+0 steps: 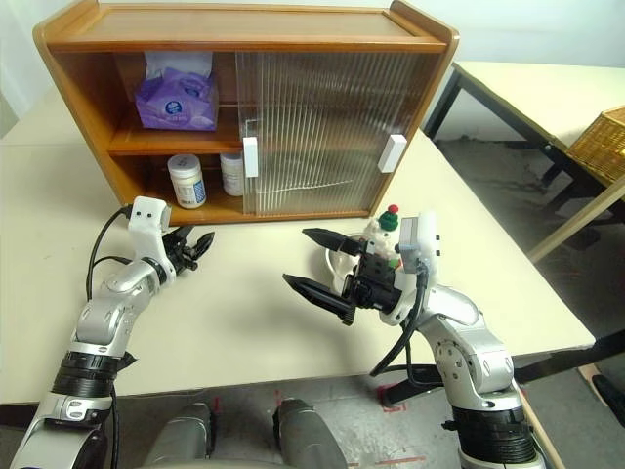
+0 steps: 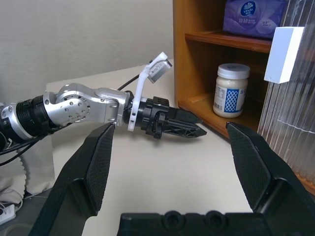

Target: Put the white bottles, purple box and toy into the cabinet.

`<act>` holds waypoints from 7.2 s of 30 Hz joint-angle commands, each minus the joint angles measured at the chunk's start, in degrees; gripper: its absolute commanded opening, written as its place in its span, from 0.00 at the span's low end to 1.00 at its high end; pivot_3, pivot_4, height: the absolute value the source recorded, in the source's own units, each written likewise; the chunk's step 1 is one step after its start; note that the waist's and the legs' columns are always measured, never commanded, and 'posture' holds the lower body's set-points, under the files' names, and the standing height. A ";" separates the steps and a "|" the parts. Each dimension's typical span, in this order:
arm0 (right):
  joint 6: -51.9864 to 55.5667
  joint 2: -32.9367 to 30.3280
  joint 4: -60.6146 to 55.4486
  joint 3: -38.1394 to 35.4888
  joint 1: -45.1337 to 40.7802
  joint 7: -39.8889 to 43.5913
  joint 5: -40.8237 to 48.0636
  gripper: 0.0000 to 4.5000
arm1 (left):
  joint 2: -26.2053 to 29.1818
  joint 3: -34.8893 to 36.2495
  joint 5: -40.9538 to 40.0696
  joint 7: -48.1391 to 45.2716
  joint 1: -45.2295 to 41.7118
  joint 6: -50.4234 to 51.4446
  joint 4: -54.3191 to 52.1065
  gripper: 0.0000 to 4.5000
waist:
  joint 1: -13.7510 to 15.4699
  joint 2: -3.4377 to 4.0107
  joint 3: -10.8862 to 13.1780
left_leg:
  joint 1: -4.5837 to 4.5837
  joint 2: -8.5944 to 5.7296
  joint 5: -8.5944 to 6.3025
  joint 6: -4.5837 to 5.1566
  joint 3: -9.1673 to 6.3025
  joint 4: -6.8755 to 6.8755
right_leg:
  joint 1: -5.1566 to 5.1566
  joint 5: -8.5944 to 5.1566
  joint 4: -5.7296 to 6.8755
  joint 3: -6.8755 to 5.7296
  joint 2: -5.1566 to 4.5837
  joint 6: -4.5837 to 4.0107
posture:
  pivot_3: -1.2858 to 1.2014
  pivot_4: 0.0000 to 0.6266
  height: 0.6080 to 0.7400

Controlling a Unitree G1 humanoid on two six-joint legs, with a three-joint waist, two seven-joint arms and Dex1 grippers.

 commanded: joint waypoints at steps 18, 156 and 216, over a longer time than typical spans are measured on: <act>-0.57 0.31 0.56 0.35 -0.81 0.39 -1.30 1.00 | 1.87 -8.96 3.69 -11.50 -6.31 -21.81 0.71 0.01 | 0.12 0.37 -0.24 | 0.00 0.00 0.00 0.03 -0.02 0.01 | 0.02 0.00 0.01 -0.02 -0.01 -0.02 | 0.46 0.09 1.00; -1.45 1.09 -0.09 0.11 0.38 0.05 -1.94 1.00 | -1.08 -5.69 13.04 4.53 -18.80 -5.28 0.36 0.36 | -1.66 0.45 -0.29 | 0.94 -0.03 -0.21 0.22 0.11 0.17 | 0.99 -0.49 -0.01 0.00 0.00 0.61 | 0.46 0.07 1.00; -6.25 3.08 0.72 -3.11 1.32 -3.93 -1.83 1.00 | -5.77 -7.18 11.26 8.85 -18.21 0.45 -1.63 0.01 | -1.98 0.46 -0.29 | 0.87 -0.07 -0.61 0.31 0.09 0.23 | 0.92 -0.88 -0.02 0.03 -0.08 0.66 | 0.45 0.09 1.00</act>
